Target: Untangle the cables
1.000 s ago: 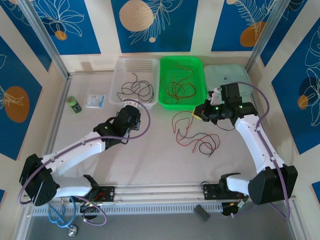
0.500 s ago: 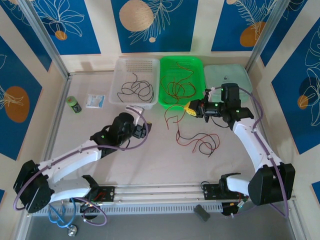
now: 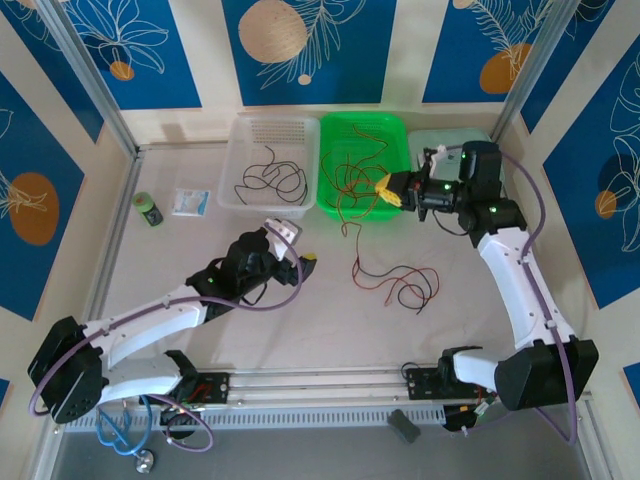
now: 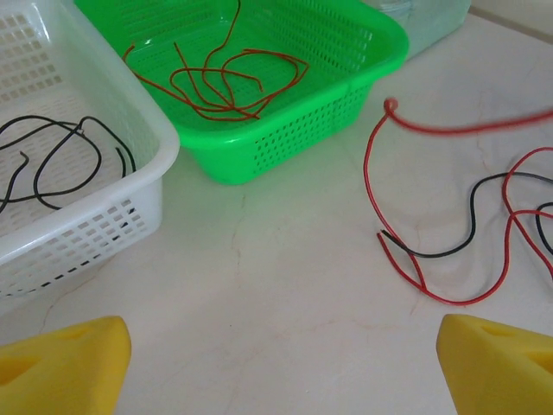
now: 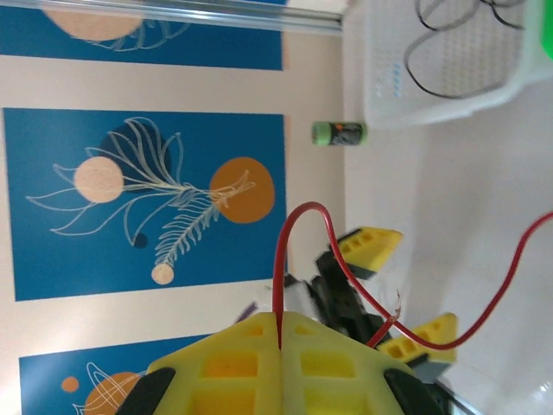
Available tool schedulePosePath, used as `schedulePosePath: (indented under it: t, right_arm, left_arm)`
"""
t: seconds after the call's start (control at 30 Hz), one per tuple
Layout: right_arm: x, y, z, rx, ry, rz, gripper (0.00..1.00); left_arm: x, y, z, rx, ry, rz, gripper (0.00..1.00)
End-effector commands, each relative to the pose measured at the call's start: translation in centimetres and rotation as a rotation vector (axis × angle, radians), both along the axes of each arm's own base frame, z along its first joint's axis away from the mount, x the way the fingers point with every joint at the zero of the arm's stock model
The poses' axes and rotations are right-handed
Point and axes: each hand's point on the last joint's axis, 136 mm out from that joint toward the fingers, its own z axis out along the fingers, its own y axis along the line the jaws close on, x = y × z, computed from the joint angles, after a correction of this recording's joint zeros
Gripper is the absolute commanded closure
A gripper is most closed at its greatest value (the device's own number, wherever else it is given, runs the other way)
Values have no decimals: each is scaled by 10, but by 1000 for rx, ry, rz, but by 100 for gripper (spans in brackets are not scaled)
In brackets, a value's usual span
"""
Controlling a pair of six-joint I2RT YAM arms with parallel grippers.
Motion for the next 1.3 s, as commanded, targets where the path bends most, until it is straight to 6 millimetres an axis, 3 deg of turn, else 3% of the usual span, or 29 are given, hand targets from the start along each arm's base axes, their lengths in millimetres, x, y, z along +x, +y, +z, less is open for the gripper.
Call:
schedulePosePath:
  t: [0.0, 0.17, 0.43, 0.57, 0.7, 0.9, 1.0, 1.07, 1.17, 1.27]
  right_arm:
    - [0, -2, 28, 5, -43, 19, 100]
    - [18, -7, 60, 1, -107, 2, 100]
    - [55, -7, 93, -1, -168, -1, 100]
    - [84, -12, 94, -36, -186, -38, 100]
    - [119, -16, 80, -69, -175, -71, 100]
    - [184, -21, 31, -122, -109, -103, 100]
    - [219, -24, -12, -190, -51, -121, 100]
    - [241, -27, -49, -246, -8, -129, 100]
    - [262, -26, -100, -334, 48, -131, 100]
    - [270, -22, -143, -415, 94, -122, 100]
  left_arm:
    - [-2, -7, -1, -8, -8, -24, 9]
    - [-3, -4, -4, -8, 9, -12, 9]
    - [-6, 2, -6, -7, 19, 11, 9]
    - [-7, 6, -4, -10, 19, 24, 10]
    - [-10, 9, 1, -16, 17, 31, 10]
    - [-18, 18, 12, -16, 16, 44, 8]
    - [-21, 23, 17, -19, 18, 54, 0]
    - [-23, 25, 20, -21, 25, 58, 0]
    - [-24, 25, 19, -18, 50, 63, 0]
    - [-26, 23, 16, -17, 80, 56, 0]
